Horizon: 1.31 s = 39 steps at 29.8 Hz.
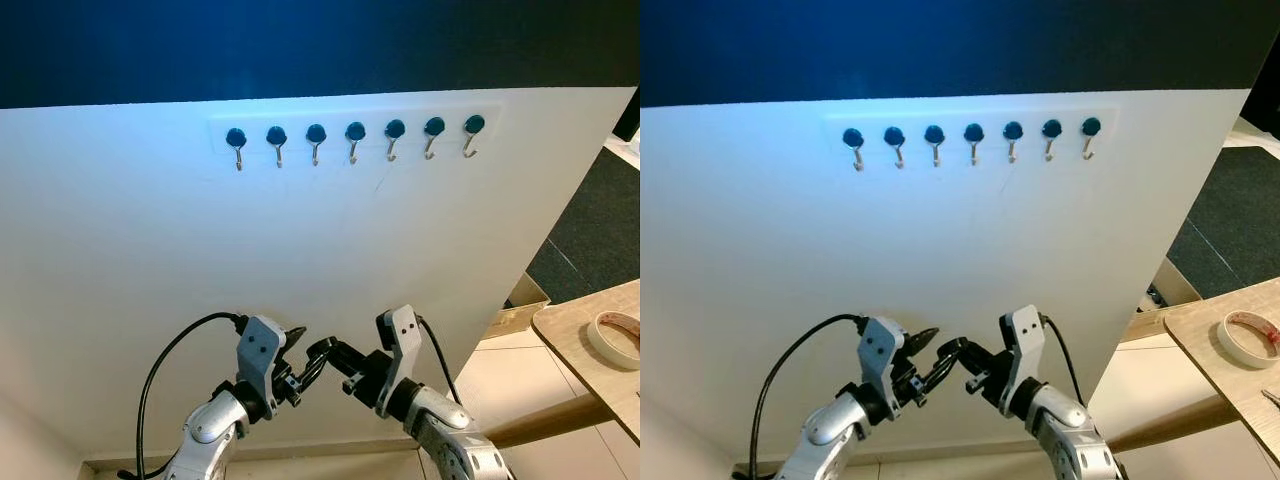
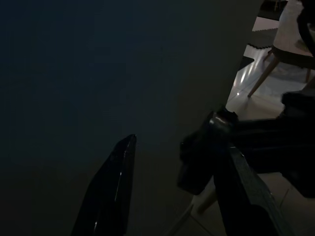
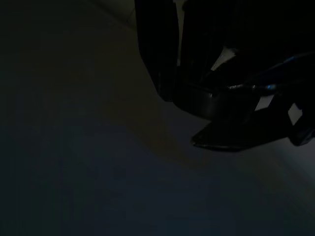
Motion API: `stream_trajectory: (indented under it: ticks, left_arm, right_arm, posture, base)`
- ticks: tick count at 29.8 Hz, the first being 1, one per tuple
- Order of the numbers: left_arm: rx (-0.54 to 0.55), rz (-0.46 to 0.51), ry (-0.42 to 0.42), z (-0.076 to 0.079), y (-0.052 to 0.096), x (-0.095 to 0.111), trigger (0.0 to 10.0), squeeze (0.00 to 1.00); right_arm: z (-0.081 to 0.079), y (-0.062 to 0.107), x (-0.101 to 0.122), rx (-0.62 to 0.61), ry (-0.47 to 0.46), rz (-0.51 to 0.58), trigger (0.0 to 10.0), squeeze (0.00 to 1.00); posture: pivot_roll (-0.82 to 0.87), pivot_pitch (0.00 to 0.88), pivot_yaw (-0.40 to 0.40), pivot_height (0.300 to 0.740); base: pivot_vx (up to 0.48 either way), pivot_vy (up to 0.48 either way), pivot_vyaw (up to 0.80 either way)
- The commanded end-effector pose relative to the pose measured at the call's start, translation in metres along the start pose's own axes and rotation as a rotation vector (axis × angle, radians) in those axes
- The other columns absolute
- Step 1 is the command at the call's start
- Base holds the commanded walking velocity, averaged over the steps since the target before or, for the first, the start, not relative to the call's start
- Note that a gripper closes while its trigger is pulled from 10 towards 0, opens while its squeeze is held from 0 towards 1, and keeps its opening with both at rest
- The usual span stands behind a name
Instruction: Hang keys on a hook
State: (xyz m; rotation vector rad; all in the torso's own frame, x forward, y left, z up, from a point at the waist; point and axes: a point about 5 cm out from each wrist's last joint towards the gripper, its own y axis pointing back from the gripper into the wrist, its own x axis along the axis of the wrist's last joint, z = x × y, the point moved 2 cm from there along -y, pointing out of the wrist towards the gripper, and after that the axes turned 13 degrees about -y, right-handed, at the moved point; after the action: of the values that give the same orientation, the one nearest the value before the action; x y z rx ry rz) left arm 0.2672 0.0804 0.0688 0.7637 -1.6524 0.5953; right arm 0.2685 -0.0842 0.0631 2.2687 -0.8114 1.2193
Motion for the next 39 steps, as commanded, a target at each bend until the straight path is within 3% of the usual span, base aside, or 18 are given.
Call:
stream_trajectory:
  ticks: [1, 10, 12, 14, 16, 17, 21, 32, 39]
  left_arm:
    - [0.053, -0.030, 0.001, -0.010, 0.000, -0.004, 10.0, 0.00]
    - [0.061, -0.046, -0.002, -0.013, 0.001, -0.006, 10.0, 0.00]
    - [0.031, -0.051, -0.008, -0.010, 0.001, -0.007, 4.7, 0.00]
    - [-0.035, -0.054, -0.039, -0.004, 0.004, -0.008, 8.2, 0.00]
    - [-0.056, -0.056, -0.050, -0.002, 0.004, -0.008, 8.2, 0.00]
    - [-0.088, -0.061, -0.069, 0.001, 0.006, -0.009, 10.0, 0.00]
    - [-0.207, -0.068, -0.074, 0.010, 0.012, -0.010, 10.0, 0.00]
    - [-0.264, -0.062, -0.080, 0.014, 0.016, -0.008, 10.0, 0.00]
    - [-0.244, -0.065, -0.063, 0.008, 0.020, -0.009, 10.0, 0.00]
  right_arm:
    - [-0.022, -0.007, -0.008, 0.132, 0.010, -0.045, 10.0, 0.00]
    - [-0.016, -0.005, -0.004, 0.091, 0.021, -0.012, 10.0, 0.00]
    - [-0.008, -0.006, 0.003, 0.038, 0.020, 0.027, 10.0, 0.00]
    - [-0.001, -0.005, 0.010, -0.002, 0.013, 0.067, 10.0, 0.00]
    - [0.001, -0.005, 0.012, -0.009, 0.010, 0.076, 10.0, 0.00]
    - [0.002, -0.004, 0.015, -0.011, 0.005, 0.086, 10.0, 0.00]
    - [0.002, -0.002, 0.022, 0.020, 0.010, 0.087, 10.0, 0.00]
    - [0.000, 0.004, 0.026, 0.088, 0.023, 0.058, 10.0, 0.00]
    - [-0.005, 0.020, 0.030, 0.183, -0.134, 0.072, 10.0, 0.00]
  posture:
    - [0.02, 0.043, -0.001, 0.740]
    - [0.02, 0.045, 0.003, 0.740]
    - [0.02, 0.045, 0.002, 0.740]
    - [0.02, 0.045, 0.002, 0.740]
    - [0.02, 0.045, 0.002, 0.740]
    - [0.02, 0.045, 0.001, 0.740]
    - [0.03, 0.045, 0.000, 0.740]
    - [0.03, 0.047, 0.001, 0.740]
    - [0.03, 0.053, 0.008, 0.740]
  base:
    - [0.000, 0.000, 0.00]
    - [0.000, 0.000, 0.00]
    - [0.000, 0.000, 0.00]
    - [0.000, 0.000, 0.00]
    - [0.000, 0.000, 0.00]
    - [0.000, 0.000, 0.00]
    - [0.000, 0.000, 0.00]
    - [0.000, 0.000, 0.00]
    - [0.000, 0.000, 0.00]
